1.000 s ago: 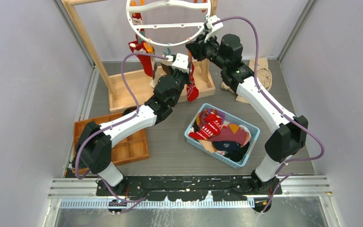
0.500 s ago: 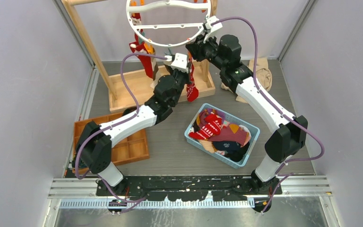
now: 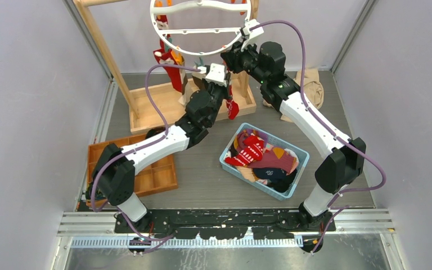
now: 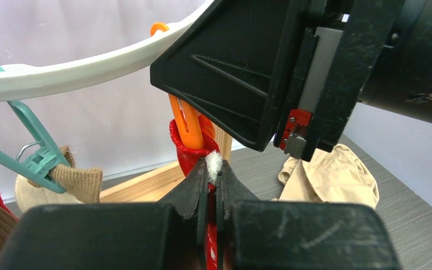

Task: Clip the socks to the hanger
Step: Clamp the sock onto the hanger.

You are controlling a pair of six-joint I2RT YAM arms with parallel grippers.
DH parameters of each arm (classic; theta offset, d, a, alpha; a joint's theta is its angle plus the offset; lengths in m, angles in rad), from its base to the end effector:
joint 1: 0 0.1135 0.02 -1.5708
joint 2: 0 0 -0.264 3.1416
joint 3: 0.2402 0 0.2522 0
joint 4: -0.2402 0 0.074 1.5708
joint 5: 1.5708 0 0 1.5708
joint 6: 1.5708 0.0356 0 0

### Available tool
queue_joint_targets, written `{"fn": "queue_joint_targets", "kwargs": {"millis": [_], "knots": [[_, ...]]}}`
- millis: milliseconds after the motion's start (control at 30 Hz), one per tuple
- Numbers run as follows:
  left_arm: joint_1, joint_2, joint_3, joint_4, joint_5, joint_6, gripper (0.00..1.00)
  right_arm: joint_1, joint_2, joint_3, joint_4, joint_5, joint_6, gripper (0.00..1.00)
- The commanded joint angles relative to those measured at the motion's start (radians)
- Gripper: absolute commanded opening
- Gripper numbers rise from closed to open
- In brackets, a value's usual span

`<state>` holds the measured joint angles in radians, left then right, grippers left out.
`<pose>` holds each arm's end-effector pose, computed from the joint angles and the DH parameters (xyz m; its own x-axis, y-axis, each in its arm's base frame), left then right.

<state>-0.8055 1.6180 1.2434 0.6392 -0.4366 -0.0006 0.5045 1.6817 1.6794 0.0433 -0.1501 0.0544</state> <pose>0.2775 -0.2672 0.3712 0.1810 -0.1892 -0.9651 0.3709 0.9220 -0.1112 0.3506 0.1997 0.4398 0.0027 0.0629 -0.9980 -0.6098 0.7911 0.0482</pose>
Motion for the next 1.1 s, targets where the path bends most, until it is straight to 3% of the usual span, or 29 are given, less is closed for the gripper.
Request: {"fn": "queue_joint_targets", "kwargs": {"millis": [0, 367, 800, 933, 1067], "knots": [[-0.006, 0.006, 0.027, 0.108, -0.009, -0.004, 0.0, 0.003, -0.02, 0.023, -0.078, 0.027, 0.001, 0.01], [-0.004, 0.033, 0.014, 0.206, -0.027, 0.058, 0.0, 0.005, -0.023, 0.014, -0.089, 0.026, 0.014, 0.01], [0.006, 0.022, 0.041, 0.172, -0.086, 0.014, 0.0, 0.005, -0.022, 0.011, -0.095, 0.014, 0.012, 0.02], [0.01, 0.019, 0.028, 0.158, -0.107, 0.005, 0.0, 0.004, -0.022, 0.011, -0.095, 0.008, 0.015, 0.05], [0.013, 0.016, 0.024, 0.155, -0.111, 0.005, 0.0, 0.005, -0.023, 0.011, -0.097, 0.001, 0.019, 0.15]]}}
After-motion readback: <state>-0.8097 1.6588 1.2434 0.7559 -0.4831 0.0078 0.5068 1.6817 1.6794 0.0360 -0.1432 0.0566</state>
